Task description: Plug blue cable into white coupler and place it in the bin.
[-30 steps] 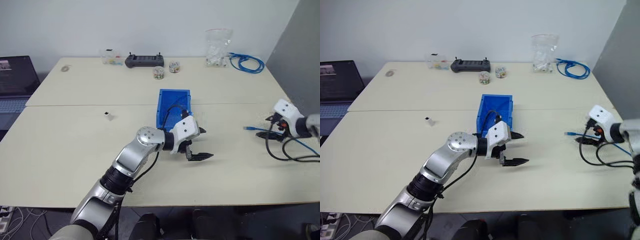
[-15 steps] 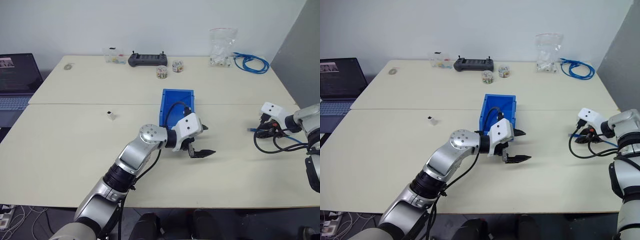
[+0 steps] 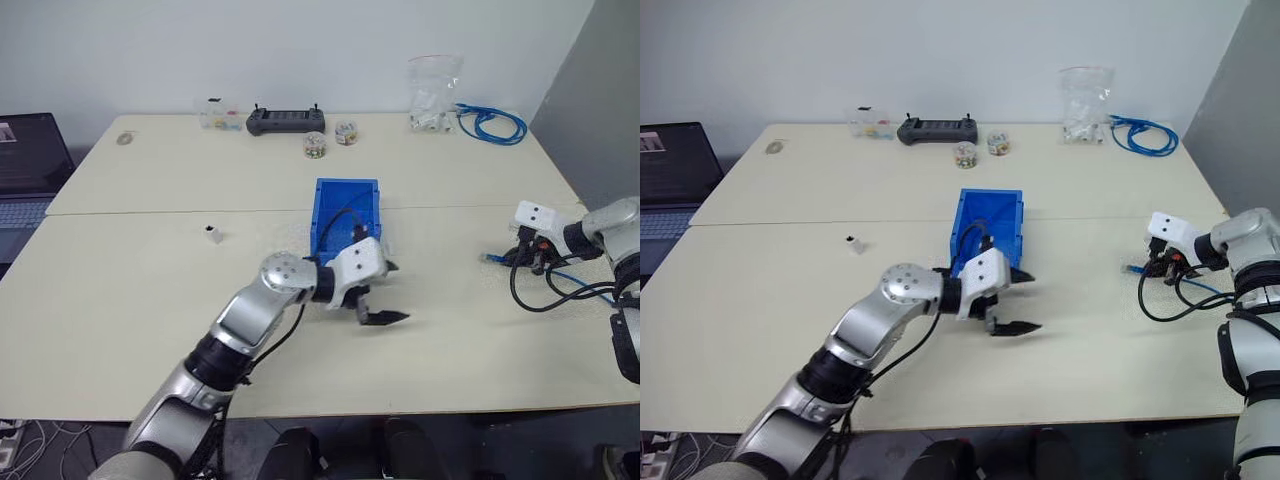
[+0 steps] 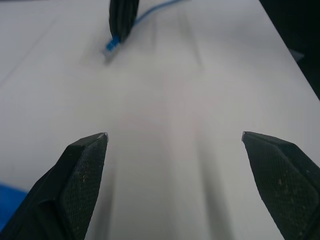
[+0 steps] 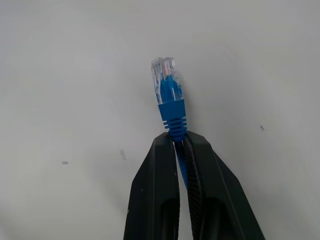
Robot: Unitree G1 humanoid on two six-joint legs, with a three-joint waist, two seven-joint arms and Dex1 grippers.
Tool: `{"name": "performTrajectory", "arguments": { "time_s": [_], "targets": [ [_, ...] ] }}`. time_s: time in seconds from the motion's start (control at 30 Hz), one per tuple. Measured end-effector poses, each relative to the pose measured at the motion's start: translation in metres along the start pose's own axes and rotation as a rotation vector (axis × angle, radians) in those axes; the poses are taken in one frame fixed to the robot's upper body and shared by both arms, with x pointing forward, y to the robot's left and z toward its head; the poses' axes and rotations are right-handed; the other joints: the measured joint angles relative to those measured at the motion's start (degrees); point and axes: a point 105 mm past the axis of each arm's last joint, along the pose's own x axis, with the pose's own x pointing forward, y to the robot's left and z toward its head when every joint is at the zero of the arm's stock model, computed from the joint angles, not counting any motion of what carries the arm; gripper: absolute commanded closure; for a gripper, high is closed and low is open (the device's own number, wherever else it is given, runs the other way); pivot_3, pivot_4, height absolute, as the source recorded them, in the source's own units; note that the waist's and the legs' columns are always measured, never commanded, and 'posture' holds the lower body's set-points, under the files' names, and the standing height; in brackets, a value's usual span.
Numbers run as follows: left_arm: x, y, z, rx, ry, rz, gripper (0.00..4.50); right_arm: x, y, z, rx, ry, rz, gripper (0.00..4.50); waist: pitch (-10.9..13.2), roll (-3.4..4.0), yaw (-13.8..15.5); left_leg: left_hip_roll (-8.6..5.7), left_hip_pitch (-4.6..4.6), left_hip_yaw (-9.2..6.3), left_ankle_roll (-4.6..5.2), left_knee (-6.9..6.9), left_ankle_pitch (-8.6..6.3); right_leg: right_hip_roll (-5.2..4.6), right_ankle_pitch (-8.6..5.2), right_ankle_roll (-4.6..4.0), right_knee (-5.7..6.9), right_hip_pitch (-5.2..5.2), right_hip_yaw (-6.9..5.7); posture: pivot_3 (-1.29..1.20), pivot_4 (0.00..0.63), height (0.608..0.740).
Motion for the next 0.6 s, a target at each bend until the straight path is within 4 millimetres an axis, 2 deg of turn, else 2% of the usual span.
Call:
{"name": "performTrajectory", "arguments": {
  "time_s": [0.07,0.17,0.27,0.33,0.37,0.5,0.6],
  "targets": [
    [-0.013,-0.007,-0.013,-0.009,0.042,-0.008,0.0,0.001,0.009,0.014,-0.094,-0.034,0.065,4.48,0.0,0.0,0.14,0.0,-0.04,-0.09,0.02,0.01,-0.01,-0.01,0.0,0.0,-0.01,0.0,0.0,0.0,0.15,0.74],
    [-0.043,-0.014,-0.032,-0.046,0.088,0.036,0.0,0.01,0.033,0.039,-0.23,-0.114,0.125,4.48,0.01,0.01,0.58,0.01,-0.11,-0.25,0.17,0.02,-0.11,-0.04,0.0,0.0,0.0,-0.04,-0.02,0.0,0.15,0.74],
    [-0.066,-0.014,-0.039,-0.086,0.092,0.119,0.0,0.029,0.069,0.083,-0.304,-0.245,0.221,4.48,0.03,0.02,0.76,0.03,-0.13,-0.38,0.24,0.08,-0.15,-0.04,0.01,-0.01,0.04,-0.04,-0.09,0.0,0.15,0.74],
    [-0.078,-0.013,-0.041,-0.097,0.101,0.174,0.0,0.047,0.098,0.119,-0.335,-0.344,0.288,4.48,0.03,0.01,0.78,0.03,-0.13,-0.52,0.26,0.06,-0.15,-0.01,0.02,-0.04,0.05,-0.04,-0.18,0.0,0.15,0.74],
    [-0.084,-0.013,-0.044,-0.099,0.116,0.19,0.0,0.057,0.111,0.131,-0.34,-0.371,0.32,4.48,0.03,0.01,0.86,0.03,-0.12,-0.6,0.26,0.06,-0.15,0.01,0.03,-0.06,0.06,-0.02,-0.24,0.0,0.15,0.74],
    [-0.102,-0.015,-0.057,-0.113,0.174,0.244,0.0,0.094,0.148,0.159,-0.291,-0.416,0.416,4.48,0.03,0.02,0.9,0.0,-0.14,-0.68,0.26,0.06,-0.14,0.02,0.05,-0.09,0.06,-0.04,-0.28,0.0,0.15,0.74],
    [-0.111,-0.018,-0.063,-0.107,0.204,0.256,0.0,0.111,0.163,0.176,-0.265,-0.437,0.439,4.48,0.03,0.01,1.12,-0.03,-0.17,-0.68,0.24,0.06,-0.13,0.01,0.05,-0.1,0.03,-0.07,-0.27,0.0,0.15,0.74]
  ]
}}
